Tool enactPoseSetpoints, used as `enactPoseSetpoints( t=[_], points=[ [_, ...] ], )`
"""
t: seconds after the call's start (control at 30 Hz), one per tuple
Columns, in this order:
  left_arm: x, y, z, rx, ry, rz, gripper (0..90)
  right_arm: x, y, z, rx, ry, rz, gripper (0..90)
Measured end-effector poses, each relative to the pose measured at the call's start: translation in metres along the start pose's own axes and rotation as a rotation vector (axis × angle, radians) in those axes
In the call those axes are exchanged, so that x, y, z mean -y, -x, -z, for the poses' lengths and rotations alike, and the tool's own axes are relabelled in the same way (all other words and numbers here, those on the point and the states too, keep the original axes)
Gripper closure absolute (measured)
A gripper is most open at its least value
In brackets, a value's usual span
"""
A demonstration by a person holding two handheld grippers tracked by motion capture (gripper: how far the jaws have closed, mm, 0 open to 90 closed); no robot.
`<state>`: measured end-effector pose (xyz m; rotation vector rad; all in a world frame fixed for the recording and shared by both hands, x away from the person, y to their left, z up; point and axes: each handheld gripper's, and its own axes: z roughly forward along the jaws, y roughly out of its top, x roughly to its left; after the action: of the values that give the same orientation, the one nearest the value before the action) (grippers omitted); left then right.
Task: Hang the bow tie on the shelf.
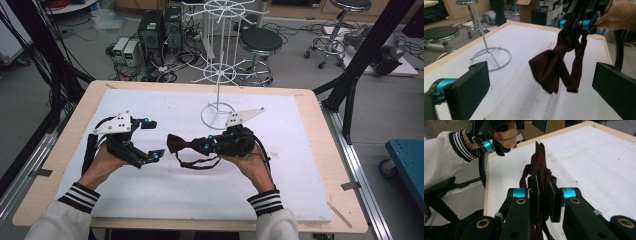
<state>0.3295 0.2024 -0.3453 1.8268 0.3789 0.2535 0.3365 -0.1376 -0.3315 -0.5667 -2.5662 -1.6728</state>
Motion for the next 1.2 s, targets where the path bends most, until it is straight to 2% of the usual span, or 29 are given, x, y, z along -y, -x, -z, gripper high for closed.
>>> enactPoseSetpoints(
  t=[0.03, 0.07, 0.23, 0.27, 0.37, 0.5, 0.73, 0.77, 1.03, 1.1, 1.2],
  points=[
    [0.0, -0.001, 0.001, 0.003, 0.002, 0.0, 1.7, 0.0, 0.0, 0.001, -0.002, 0.006, 0.001, 82.9],
    [0.0, 0.0, 0.002, -0.012, 0.007, -0.009, 1.7, 0.0, 0.0, 0.002, 0.001, 0.01, 0.003, 82.9],
    [0.003, -0.001, 0.008, -0.027, 0.016, 0.004, 1.7, 0.0, 0.0, 0.008, 0.027, 0.035, 0.013, 82.9],
    [0.005, -0.001, 0.01, -0.031, 0.02, 0.008, 1.7, -0.001, 0.0, 0.011, 0.038, 0.055, 0.015, 82.9],
    [0.009, 0.001, 0.014, -0.043, 0.034, 0.004, 1.7, -0.002, 0.0, 0.013, 0.047, 0.074, 0.018, 82.9],
    [0.019, 0.003, 0.022, -0.072, 0.061, 0.011, 1.7, -0.003, 0.0, 0.018, 0.073, 0.108, 0.025, 82.9],
    [0.036, 0.01, 0.033, -0.142, 0.075, -0.02, 1.7, -0.008, 0.001, 0.027, 0.124, 0.166, 0.041, 82.9],
    [0.039, 0.01, 0.035, -0.146, 0.069, -0.014, 1.7, -0.009, 0.001, 0.028, 0.133, 0.175, 0.042, 82.9],
    [0.067, 0.014, 0.051, -0.222, 0.124, 0.001, 1.7, -0.017, 0.003, 0.036, 0.205, 0.236, 0.056, 82.8],
    [0.072, 0.015, 0.055, -0.232, 0.116, 0.011, 1.7, -0.018, 0.004, 0.038, 0.226, 0.252, 0.056, 82.8],
    [0.081, 0.015, 0.061, -0.253, 0.132, 0.021, 1.7, -0.02, 0.007, 0.04, 0.247, 0.273, 0.054, 82.9]
  ],
)
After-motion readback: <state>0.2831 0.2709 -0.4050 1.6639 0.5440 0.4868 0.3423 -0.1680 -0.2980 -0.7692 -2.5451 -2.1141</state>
